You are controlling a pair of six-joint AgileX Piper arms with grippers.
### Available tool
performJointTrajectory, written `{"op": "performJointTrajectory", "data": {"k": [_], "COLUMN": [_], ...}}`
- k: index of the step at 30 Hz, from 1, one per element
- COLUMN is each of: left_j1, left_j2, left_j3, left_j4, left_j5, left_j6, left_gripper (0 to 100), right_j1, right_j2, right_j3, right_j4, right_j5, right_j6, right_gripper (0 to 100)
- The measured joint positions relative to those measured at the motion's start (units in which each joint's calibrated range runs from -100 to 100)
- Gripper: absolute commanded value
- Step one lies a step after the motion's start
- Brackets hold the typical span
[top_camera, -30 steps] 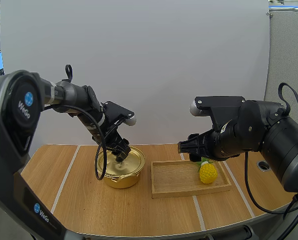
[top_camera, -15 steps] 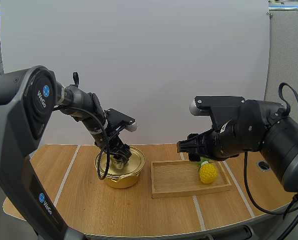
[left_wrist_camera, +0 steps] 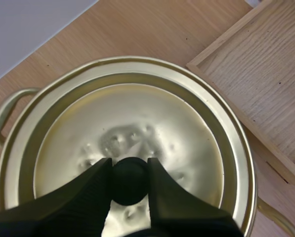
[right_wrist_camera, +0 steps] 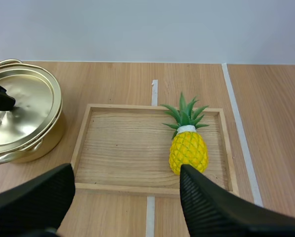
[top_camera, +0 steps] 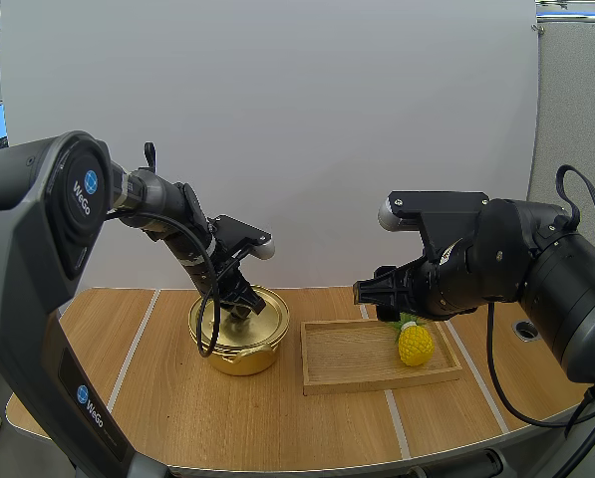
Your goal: Open the pot, put the pineapple inside, and close it
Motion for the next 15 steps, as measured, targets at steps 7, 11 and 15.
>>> {"op": "performJointTrajectory", "data": {"k": [7, 11, 15], "left_j1": [0.00, 0.00, 0.00], "left_j2": [-7.3, -13.8, -21.4], "left_j3": [-3.3, -10.4, -24.9], "left_j4": [0.3, 0.4, 2.9], "left_j5": [3.7, 7.7, 11.3], "left_j6": [-0.9, -2.7, -5.5], "left_gripper": [0, 0, 0], "right_j1": [0.0, 0.0, 0.0], "right_j2": [0.0, 0.0, 0.0], "right_j3": [0.0, 0.0, 0.0], "right_j4": [0.1, 0.1, 0.1], "right_j5": [0.0, 0.0, 0.0], "right_j6": [0.0, 0.0, 0.0], "right_gripper": [100, 100, 100]}}
